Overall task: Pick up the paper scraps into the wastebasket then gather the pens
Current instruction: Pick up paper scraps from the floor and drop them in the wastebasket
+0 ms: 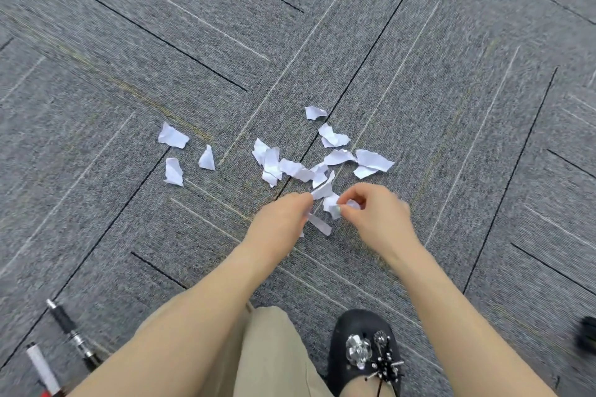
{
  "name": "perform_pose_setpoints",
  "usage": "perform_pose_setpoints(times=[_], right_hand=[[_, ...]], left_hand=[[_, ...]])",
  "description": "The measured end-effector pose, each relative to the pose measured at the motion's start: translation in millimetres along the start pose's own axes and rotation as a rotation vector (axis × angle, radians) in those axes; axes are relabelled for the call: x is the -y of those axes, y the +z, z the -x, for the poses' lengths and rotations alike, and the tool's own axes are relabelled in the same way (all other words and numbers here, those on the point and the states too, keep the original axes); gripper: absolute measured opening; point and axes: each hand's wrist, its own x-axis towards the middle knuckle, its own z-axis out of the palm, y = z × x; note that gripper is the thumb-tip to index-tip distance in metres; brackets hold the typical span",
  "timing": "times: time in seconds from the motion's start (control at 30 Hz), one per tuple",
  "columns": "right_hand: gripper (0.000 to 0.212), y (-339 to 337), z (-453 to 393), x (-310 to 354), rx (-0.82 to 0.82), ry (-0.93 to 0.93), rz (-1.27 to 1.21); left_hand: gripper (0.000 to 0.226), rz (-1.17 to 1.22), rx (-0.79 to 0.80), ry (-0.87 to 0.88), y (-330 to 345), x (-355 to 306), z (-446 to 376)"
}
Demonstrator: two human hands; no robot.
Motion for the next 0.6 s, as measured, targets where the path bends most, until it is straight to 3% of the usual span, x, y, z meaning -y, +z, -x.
perform_pose_setpoints(times=[0.17,0.27,0.37,0.47,0.6], right_hand=[[0.004,-19,-9,-4,-0.206,0.058,-0.131],[0.007,-23,-31,-11,-0.226,0.112,-0.235],[0.006,-14,-52,-19,-0.286,0.171,-0.102],[0.005,-7,-60,-26,-0.375,0.076,0.034],[0.035,-13,-64,-32,-0.296,-0.111,0.065]], left_hand=[[0.012,0.057,0.132,-0.033,-22,-4,-14],[0.009,0.229,0.038,-0.058,-44,-9,-23],[0.011,0.289,-0.007,-0.028,-49,-25,-35],[0.017,0.113,0.053,0.005,-30,-43,-47],[0.020,-0.011,0.112,-0.020,1,-43,-49]])
